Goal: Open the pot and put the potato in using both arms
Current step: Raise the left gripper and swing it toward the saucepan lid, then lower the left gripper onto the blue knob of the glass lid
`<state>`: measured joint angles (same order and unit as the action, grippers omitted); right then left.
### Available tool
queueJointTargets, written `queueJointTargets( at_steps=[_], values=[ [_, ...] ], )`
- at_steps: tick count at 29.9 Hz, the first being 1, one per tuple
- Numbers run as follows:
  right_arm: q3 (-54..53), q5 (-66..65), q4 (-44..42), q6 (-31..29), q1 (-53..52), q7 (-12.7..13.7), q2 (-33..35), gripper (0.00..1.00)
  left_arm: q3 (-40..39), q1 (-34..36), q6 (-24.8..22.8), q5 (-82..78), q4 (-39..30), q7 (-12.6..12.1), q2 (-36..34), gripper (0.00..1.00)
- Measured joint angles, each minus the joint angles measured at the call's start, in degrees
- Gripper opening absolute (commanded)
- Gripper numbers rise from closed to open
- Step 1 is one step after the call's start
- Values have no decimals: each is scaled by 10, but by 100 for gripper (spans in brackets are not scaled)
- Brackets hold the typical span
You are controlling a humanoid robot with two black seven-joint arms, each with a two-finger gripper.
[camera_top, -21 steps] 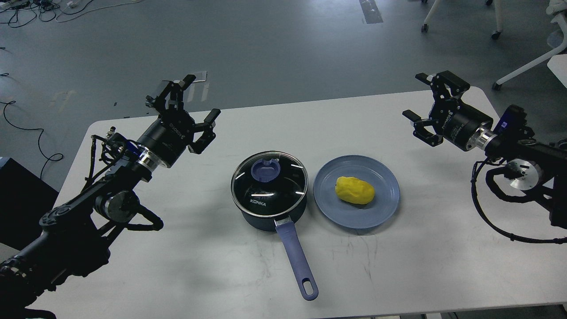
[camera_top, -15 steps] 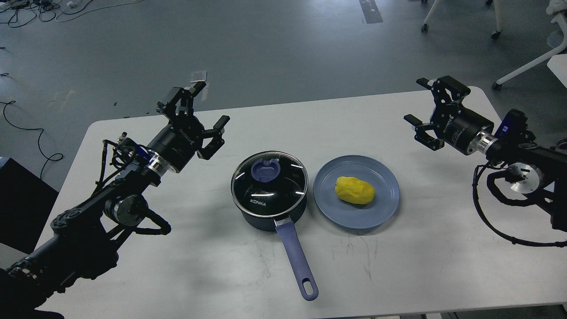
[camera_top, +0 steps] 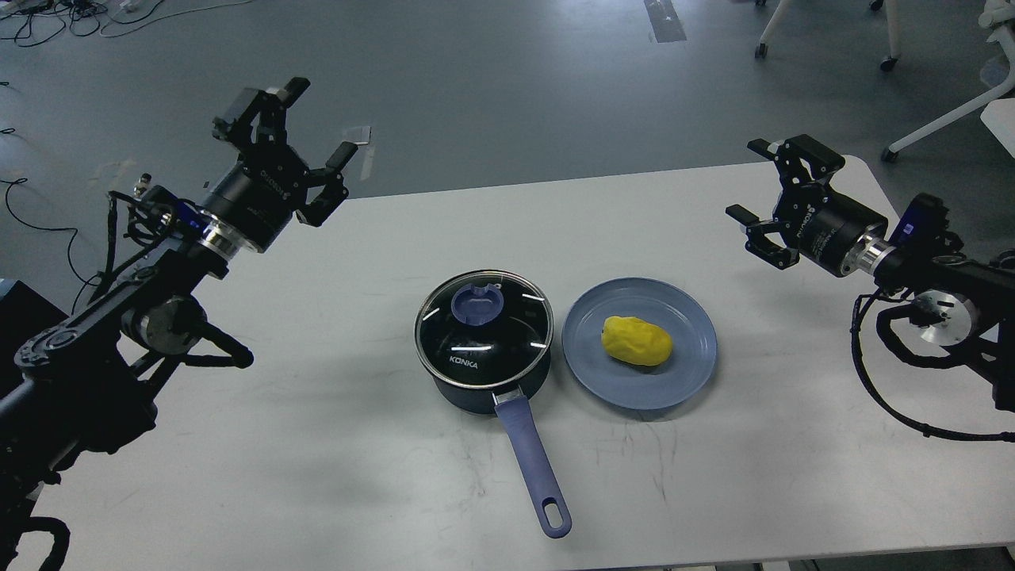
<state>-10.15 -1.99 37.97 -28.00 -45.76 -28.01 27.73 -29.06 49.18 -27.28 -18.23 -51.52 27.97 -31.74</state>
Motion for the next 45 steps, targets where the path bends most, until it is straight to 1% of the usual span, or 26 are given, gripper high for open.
queueJointTargets(
  at_steps=[4,7,9,12,15,17,19,22,25,27,29,33,39,45],
  values=[
    [2,0,-1,0,1,0,1,98,-1,36,4,-140,-87,0,-49,98],
    [2,0,-1,0,1,0,1,98,0,55,2,-257,-165,0,-75,98],
    [2,0,0,0,1,0,1,98,1,61,3,-317,-203,0,-82,98],
    [2,0,0,0,1,0,1,98,3,65,3,-451,-259,0,-83,98],
    [2,0,0,0,-1,0,1,98,10,76,3,-591,-284,0,-80,98],
    [1,0,0,0,-1,0,1,98,25,89,3,-679,-287,0,-75,98],
    [1,0,0,0,-1,0,0,98,55,111,3,-759,-285,0,-57,98],
    [1,0,0,0,0,0,0,98,107,141,5,-826,-269,0,-34,98],
    [1,0,0,0,1,0,0,98,155,162,13,-876,-230,0,-3,98],
    [1,0,1,0,1,0,0,98,173,166,21,-904,-202,0,14,98],
    [1,0,1,0,1,0,0,98,184,167,26,-923,-180,0,27,98],
    [1,0,1,0,2,0,1,98,204,167,30,-935,-164,0,37,98],
    [1,0,3,0,2,0,5,98,222,154,31,-939,-158,0,35,98],
    [1,0,6,0,2,0,6,98,225,143,31,-939,-158,0,30,98]
  ],
)
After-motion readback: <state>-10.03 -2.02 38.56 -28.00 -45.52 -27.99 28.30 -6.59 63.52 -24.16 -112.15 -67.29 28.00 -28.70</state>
